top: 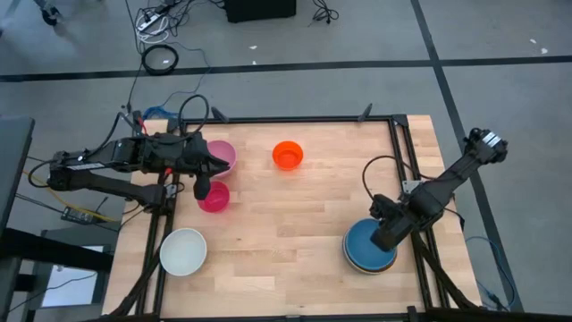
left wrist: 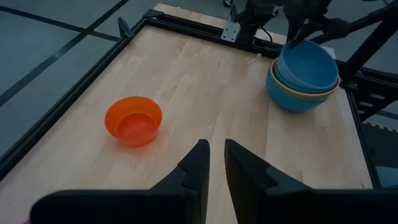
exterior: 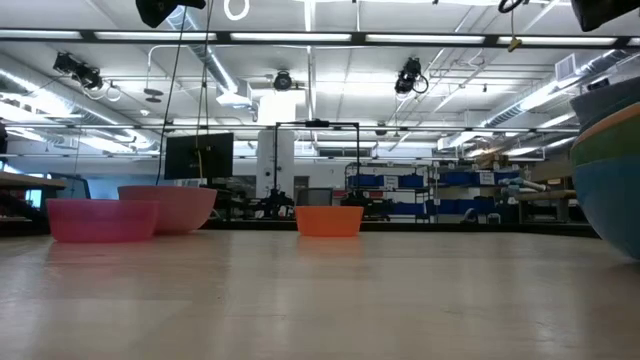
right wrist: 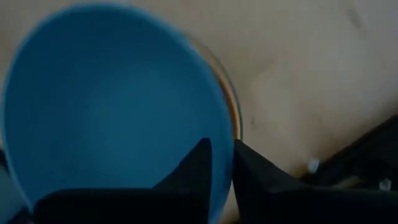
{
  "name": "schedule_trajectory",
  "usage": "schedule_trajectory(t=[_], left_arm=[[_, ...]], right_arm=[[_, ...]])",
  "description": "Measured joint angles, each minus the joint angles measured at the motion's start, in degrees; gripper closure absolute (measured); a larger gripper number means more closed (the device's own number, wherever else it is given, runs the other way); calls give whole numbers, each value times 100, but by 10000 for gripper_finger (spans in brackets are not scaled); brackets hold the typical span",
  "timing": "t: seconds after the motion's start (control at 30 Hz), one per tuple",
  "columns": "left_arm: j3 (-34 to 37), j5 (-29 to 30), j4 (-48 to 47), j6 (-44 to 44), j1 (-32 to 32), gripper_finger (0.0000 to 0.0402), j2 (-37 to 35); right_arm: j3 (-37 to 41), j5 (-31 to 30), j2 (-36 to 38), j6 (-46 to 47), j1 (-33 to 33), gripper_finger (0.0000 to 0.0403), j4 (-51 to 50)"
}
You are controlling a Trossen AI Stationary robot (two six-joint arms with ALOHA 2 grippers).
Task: Nest bowls inside each other
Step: Stack the blue bowl into the dark green bowl, then stack the pink bowl into the blue bowl
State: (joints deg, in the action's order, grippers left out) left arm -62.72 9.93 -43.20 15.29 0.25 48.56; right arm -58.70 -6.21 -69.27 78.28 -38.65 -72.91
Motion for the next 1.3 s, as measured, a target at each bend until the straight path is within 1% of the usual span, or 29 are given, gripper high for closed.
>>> schedule_trajectory(t=[0.1, 0.27, 0.37, 0.47, 0.53, 0.6, 0.7, 0.77, 0.9, 1.0, 1.03, 1.13, 1.2, 1.3], left_arm=[[0, 2, 0, 0, 0, 344, 0], [0, 4, 0, 0, 0, 344, 0], [0, 20, 2, 0, 2, 344, 0], [1, 121, -29, 0, 0, 344, 0], [0, 252, -103, 26, 0, 344, 0], [2, 476, -262, 146, 0, 344, 20], [2, 894, -752, 313, 2, 344, 80], [2, 1020, -1041, 385, 2, 344, 197], [7, 1038, -1246, 446, 2, 344, 463], [7, 1190, -1362, 404, 8, 344, 698], [7, 1297, -1450, 367, 23, 344, 802], [7, 1591, -1852, 338, 176, 344, 1084], [7, 1641, -2119, 337, 366, 344, 1280], [7, 1641, -2366, 303, 669, 344, 1542]], right_arm=[[0, 259, 132, -15, 0, 318, -12], [0, 292, 576, 231, -2, 276, -17], [0, 296, 911, 400, -2, 265, -5], [-1, 327, 1258, 639, -2, 263, -2], [-2, 166, 1473, 725, -10, 264, -22], [-2, -189, 1621, 745, -46, 265, -41], [-4, -914, 1724, 584, -95, 266, -69], [-7, -1432, 1711, 449, -98, 266, -260], [-7, -2310, 1473, 362, -96, 268, -1020], [-7, -2861, 1169, 796, -91, 269, -1716], [-1, -3022, 1069, 988, -86, 269, -1768], [74, -3714, 931, 1125, -30, 269, -1645], [70, -4123, 845, 1232, 8, 269, -1652], [74, -4540, 846, 1198, 13, 269, -1542]])
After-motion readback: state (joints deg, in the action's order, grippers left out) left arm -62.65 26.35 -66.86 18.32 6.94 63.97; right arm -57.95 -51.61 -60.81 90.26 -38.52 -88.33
